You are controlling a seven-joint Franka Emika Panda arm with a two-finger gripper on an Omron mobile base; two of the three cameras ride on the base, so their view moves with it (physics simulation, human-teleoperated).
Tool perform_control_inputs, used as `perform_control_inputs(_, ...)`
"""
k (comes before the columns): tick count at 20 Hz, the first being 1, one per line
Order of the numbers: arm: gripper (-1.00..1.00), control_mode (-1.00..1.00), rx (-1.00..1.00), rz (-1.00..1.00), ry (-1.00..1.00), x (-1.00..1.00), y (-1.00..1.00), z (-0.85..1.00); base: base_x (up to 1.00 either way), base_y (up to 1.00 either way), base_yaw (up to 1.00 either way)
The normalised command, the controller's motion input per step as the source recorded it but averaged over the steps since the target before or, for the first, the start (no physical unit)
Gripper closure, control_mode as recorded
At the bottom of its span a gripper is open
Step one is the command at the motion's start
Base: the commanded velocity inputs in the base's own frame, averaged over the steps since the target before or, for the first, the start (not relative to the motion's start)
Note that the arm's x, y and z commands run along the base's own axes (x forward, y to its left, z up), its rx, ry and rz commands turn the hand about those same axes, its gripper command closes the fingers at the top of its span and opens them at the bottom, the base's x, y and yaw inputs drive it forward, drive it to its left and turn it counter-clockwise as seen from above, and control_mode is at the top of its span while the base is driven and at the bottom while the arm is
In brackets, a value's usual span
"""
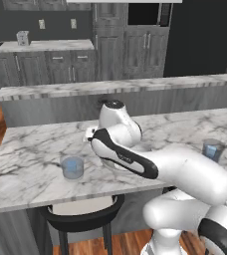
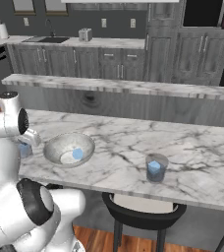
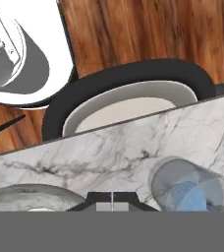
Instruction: There are four ice cubes in the ice bowl. Place two ice cubes in each glass of water.
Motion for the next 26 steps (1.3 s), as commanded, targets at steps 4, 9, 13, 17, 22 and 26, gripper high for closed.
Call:
perform_control_inputs(4, 1.0, -1.0, -0.09, 0.13, 0.0, -0.72, -1.0, 0.37, 0.0, 0.0, 0.0)
perform_control_inputs(9, 1.0, -1.0, -0.31, 0.26, 0.02, -0.15, -1.0, 0.4, 0.0, 0.0, 0.0)
perform_control_inputs(13, 1.0, -1.0, -0.21, 0.26, 0.01, 0.04, -0.98, 0.22, 0.0, 0.0, 0.0)
perform_control_inputs(17, 1.0, -1.0, 0.02, 0.03, -0.06, 0.27, -0.57, -0.04, 0.0, 0.0, 0.0)
perform_control_inputs(22, -1.0, -1.0, 0.06, -0.01, -0.13, 0.51, -0.03, -0.29, 0.0, 0.0, 0.0)
perform_control_inputs(26, -1.0, -1.0, 0.0, 0.0, -0.1, 0.64, 0.14, -0.26, 0.0, 0.0, 0.0)
